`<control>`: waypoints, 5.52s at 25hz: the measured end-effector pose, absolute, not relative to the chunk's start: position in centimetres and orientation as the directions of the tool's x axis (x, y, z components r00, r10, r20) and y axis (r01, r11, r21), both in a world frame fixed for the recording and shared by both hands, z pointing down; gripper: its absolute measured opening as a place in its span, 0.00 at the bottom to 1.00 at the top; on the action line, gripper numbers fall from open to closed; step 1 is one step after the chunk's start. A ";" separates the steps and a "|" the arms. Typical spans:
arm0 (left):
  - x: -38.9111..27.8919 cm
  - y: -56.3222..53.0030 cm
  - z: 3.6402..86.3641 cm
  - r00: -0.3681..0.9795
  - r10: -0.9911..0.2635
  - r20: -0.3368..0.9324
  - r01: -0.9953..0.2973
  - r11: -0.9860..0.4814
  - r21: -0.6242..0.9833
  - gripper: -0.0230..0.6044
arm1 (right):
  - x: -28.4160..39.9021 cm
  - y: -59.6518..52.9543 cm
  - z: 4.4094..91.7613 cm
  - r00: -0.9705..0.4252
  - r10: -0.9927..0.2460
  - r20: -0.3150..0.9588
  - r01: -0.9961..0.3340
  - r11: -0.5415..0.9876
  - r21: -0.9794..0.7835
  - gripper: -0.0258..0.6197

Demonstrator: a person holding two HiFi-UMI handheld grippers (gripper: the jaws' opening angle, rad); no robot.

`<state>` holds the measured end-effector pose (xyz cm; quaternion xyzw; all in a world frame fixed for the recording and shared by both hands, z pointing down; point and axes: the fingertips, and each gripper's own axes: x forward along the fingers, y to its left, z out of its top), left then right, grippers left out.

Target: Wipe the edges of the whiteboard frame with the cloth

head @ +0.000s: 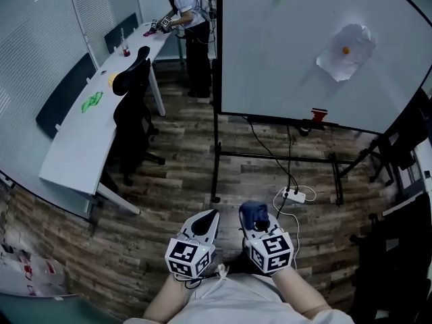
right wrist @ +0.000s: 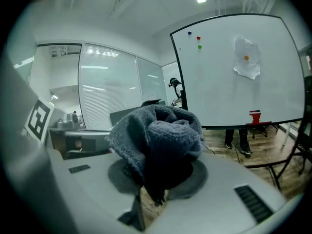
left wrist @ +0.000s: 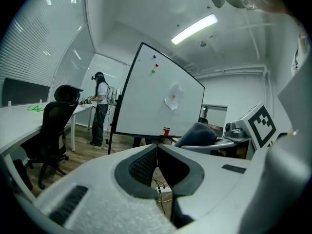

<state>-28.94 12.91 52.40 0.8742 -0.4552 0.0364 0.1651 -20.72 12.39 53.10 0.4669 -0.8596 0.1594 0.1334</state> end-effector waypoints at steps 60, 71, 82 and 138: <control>-36.2 -27.6 61.3 0.482 -0.767 0.423 -0.876 -0.423 0.231 0.07 | -29.3 -37.2 68.4 -0.473 -0.616 0.629 -0.837 0.538 -0.103 0.16; -37.0 -28.4 60.6 0.459 -0.794 0.399 -0.888 -0.394 0.238 0.07 | -30.4 -38.0 66.4 -0.495 -0.588 0.639 -0.808 0.582 -0.089 0.16; -36.1 -29.7 57.9 0.456 -0.815 0.358 -0.890 -0.404 0.212 0.07 | -30.7 -38.1 59.6 -0.526 -0.589 0.614 -0.766 0.641 -0.041 0.16; -32.2 -37.2 31.4 0.531 -0.841 -0.106 -0.847 -0.525 -0.081 0.07 | -31.8 -38.9 16.5 -0.686 -0.726 0.044 -0.680 0.661 0.317 0.16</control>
